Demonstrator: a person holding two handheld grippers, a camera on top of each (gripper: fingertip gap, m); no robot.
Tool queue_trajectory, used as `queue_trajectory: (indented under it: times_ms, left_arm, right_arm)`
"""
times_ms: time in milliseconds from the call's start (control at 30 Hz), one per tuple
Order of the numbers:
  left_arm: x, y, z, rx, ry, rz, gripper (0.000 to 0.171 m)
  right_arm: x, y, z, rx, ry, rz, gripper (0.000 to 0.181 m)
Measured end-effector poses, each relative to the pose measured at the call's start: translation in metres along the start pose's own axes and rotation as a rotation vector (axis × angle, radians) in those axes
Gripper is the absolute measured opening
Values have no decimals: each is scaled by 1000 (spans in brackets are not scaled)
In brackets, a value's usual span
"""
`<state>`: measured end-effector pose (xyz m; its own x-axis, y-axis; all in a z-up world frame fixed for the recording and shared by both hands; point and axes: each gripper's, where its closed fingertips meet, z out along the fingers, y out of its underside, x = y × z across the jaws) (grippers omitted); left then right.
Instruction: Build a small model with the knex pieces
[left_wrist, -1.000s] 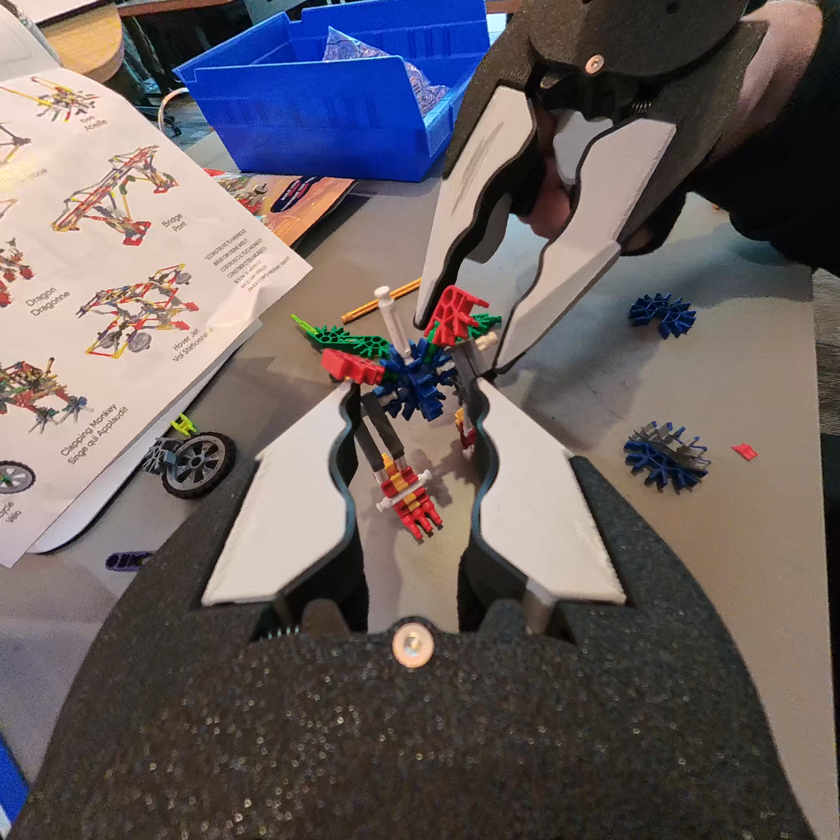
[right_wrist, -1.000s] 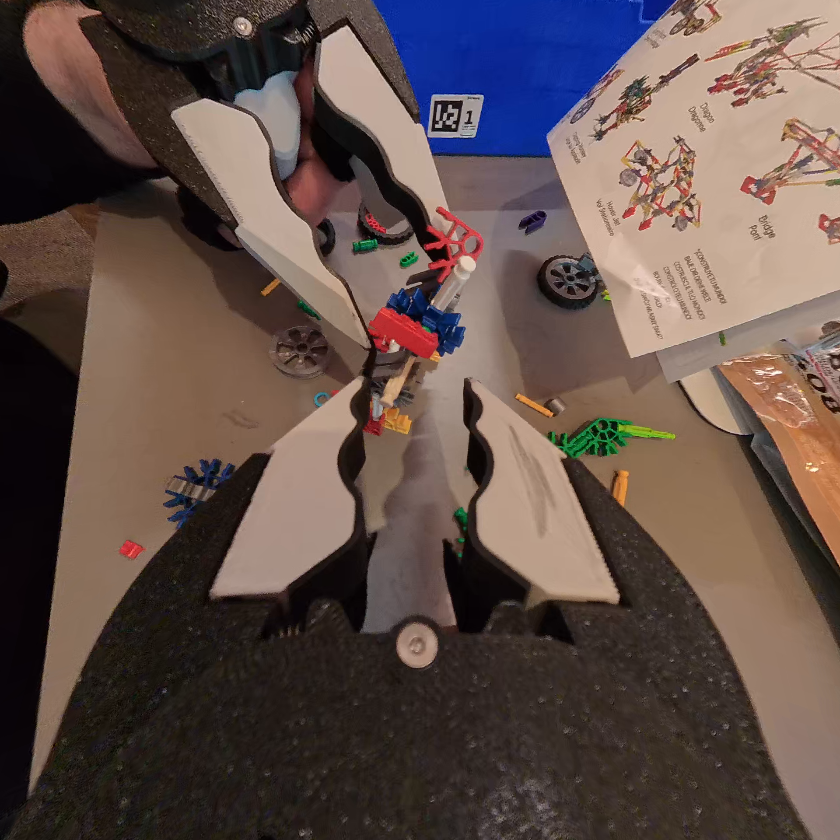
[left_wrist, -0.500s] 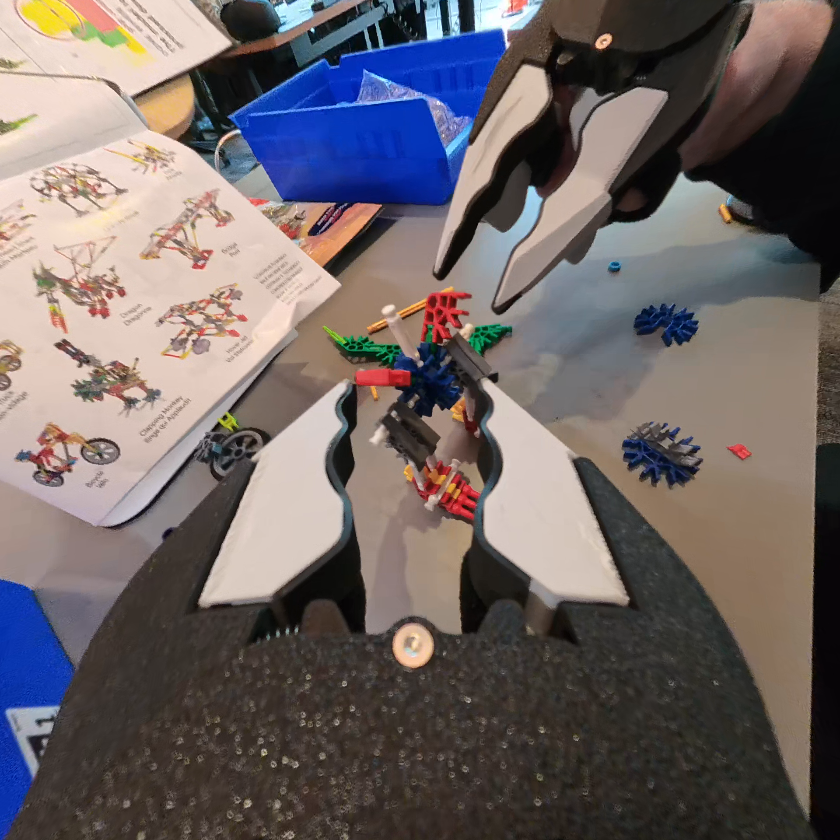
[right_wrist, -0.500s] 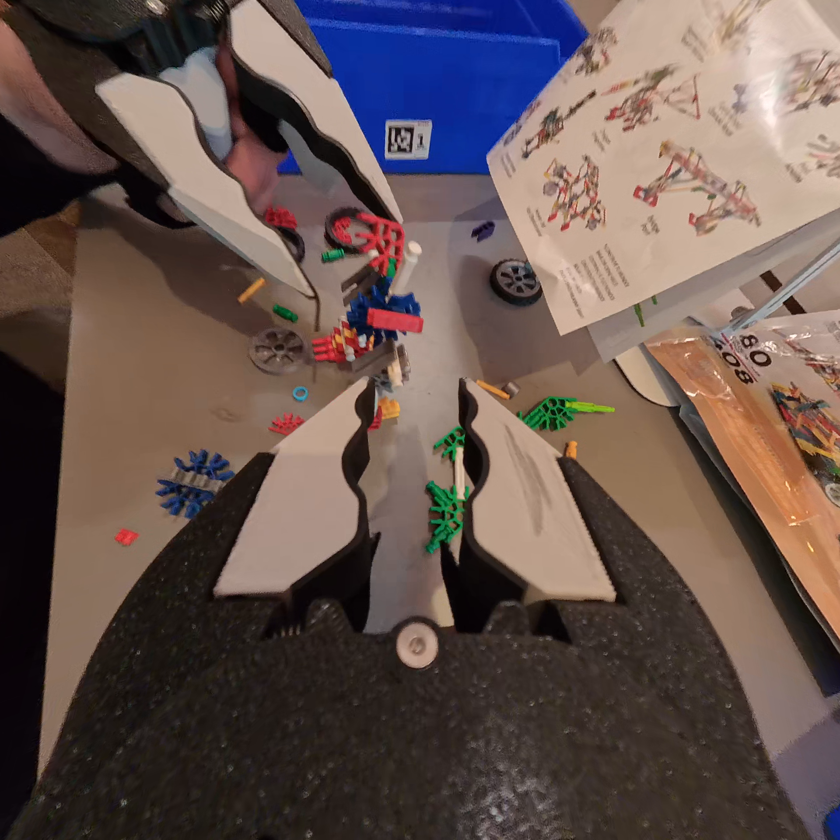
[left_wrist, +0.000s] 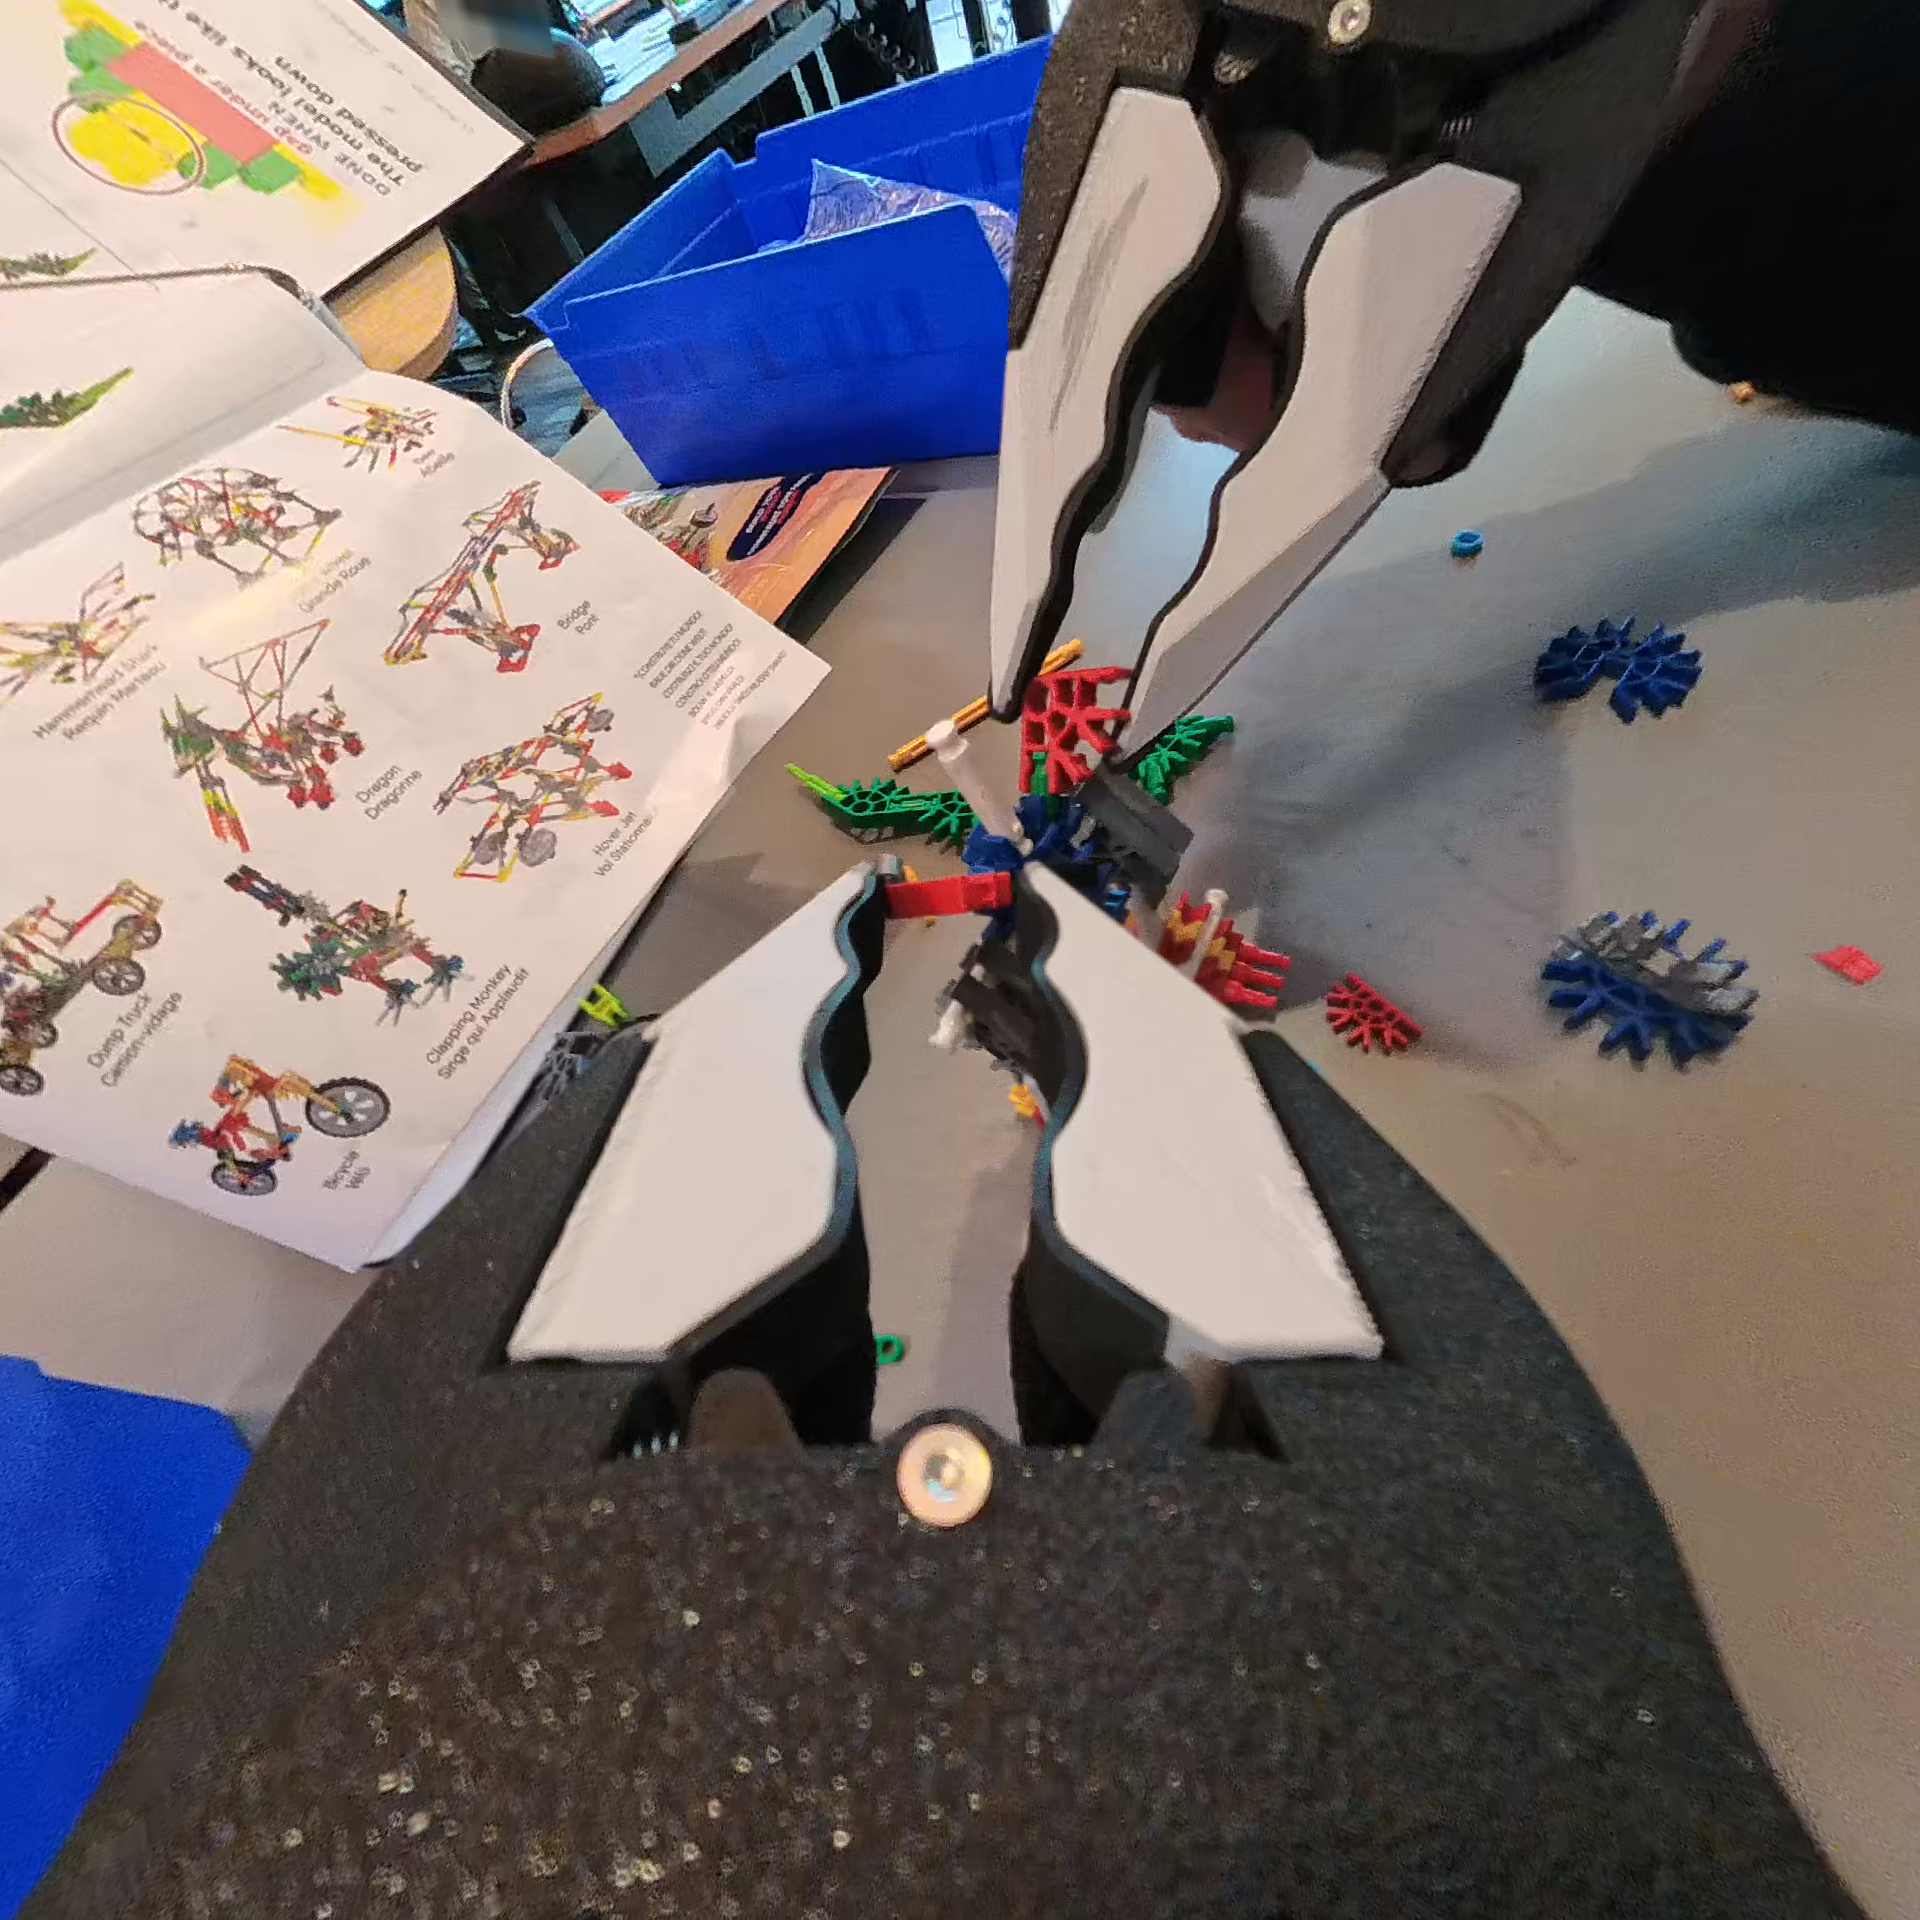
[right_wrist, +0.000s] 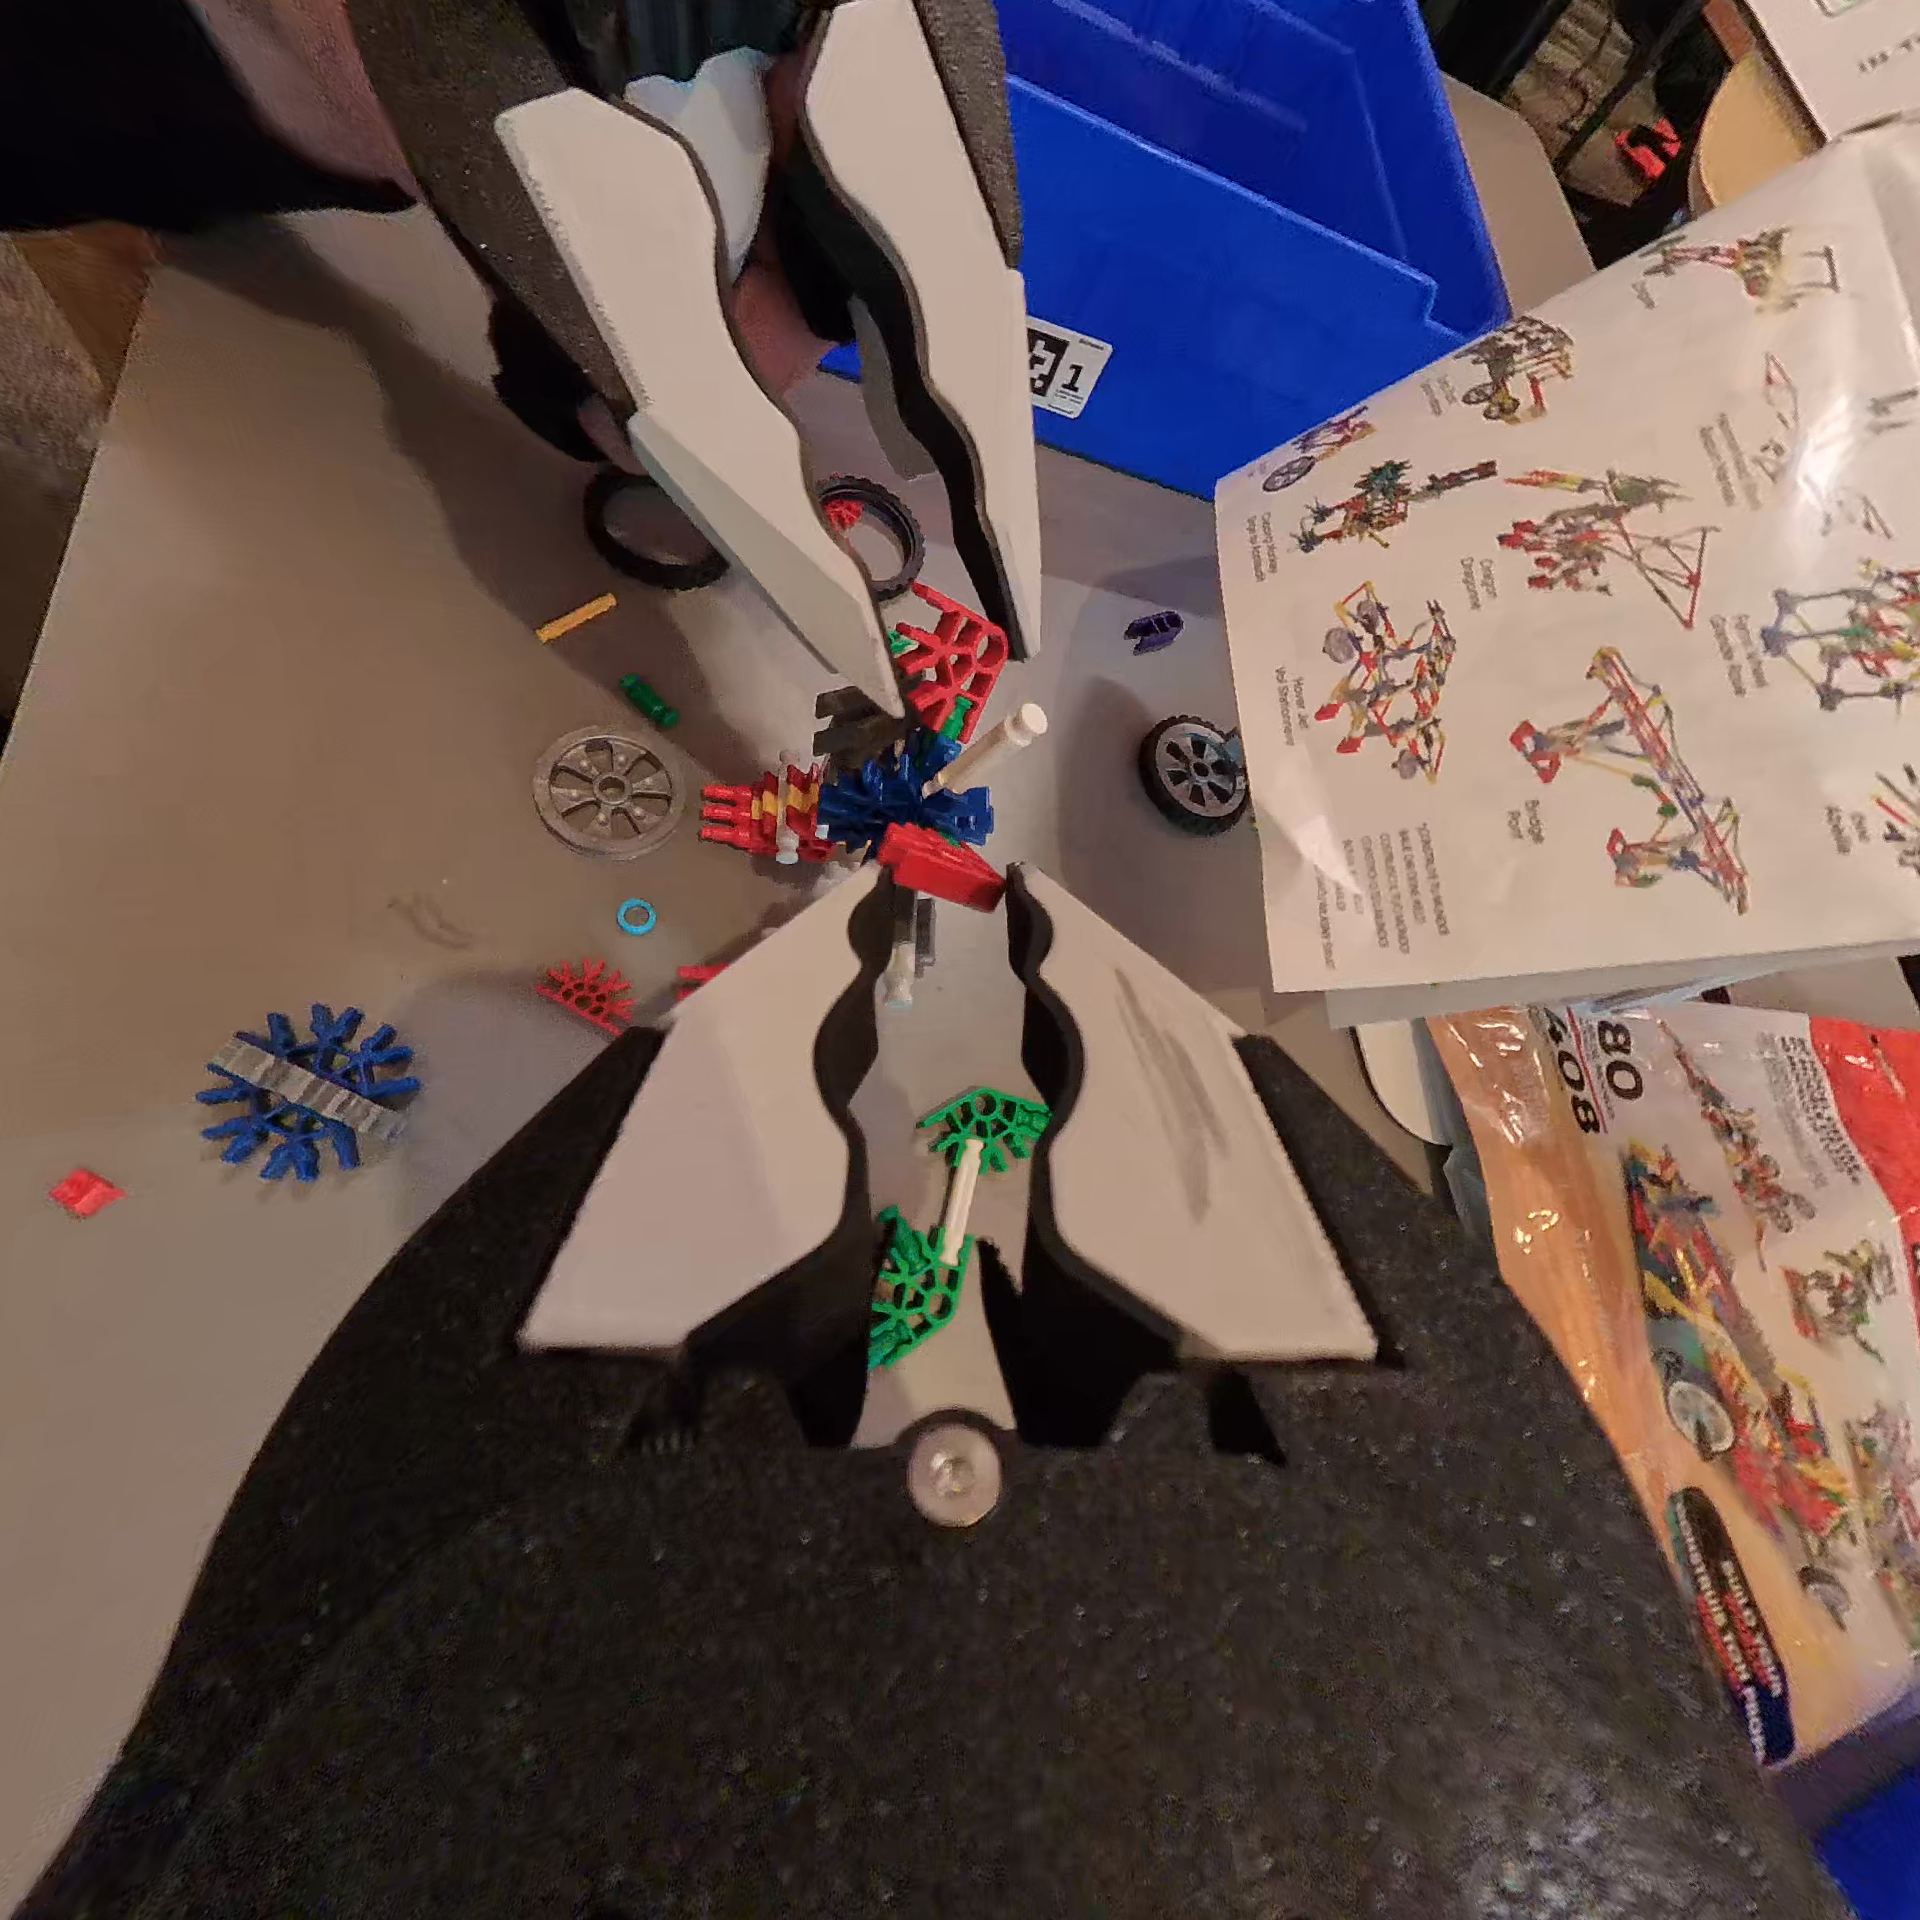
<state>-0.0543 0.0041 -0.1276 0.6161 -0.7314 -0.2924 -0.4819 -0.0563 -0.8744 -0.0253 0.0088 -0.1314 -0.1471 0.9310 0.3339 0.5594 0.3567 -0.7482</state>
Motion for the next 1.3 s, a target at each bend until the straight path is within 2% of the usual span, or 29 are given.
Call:
queue_trajectory:
  times_ms: [233,367,567,733,767,833,933,1067,1167,1300]
  left_arm:
    - [2,0,0,-51,5,18,23]
    - [5,0,0,-86,-48,-24,23]
    - [9,0,-4,-146,-107,-64,23]
    - [11,-2,-15,-198,-18,90,37]
    - [8,-4,-16,-206,-17,128,38]
    - [8,-2,-16,-239,30,217,41]
    - [6,0,-11,-279,78,321,39]
    - [10,10,-6,-333,175,407,26]
    - [7,11,-5,-343,202,378,17]
    - [6,11,-4,-343,208,322,16]
  right_arm:
    - [-1,1,-1,-9,-22,4,20]
    - [-2,2,-3,-32,-18,80,20]
    - [-4,0,-2,-37,-24,307,19]
    - [-5,1,-6,-52,-17,202,20]
    - [-6,-1,-8,-50,-28,174,24]
    - [-9,-3,-9,-51,-51,86,45]
    - [-4,5,-8,-121,-45,-49,38]
    - [-7,-2,-3,-103,-118,-138,21]
    - [-10,-5,1,-108,-171,-146,15]
    - [-10,-5,1,-116,-190,-79,14]
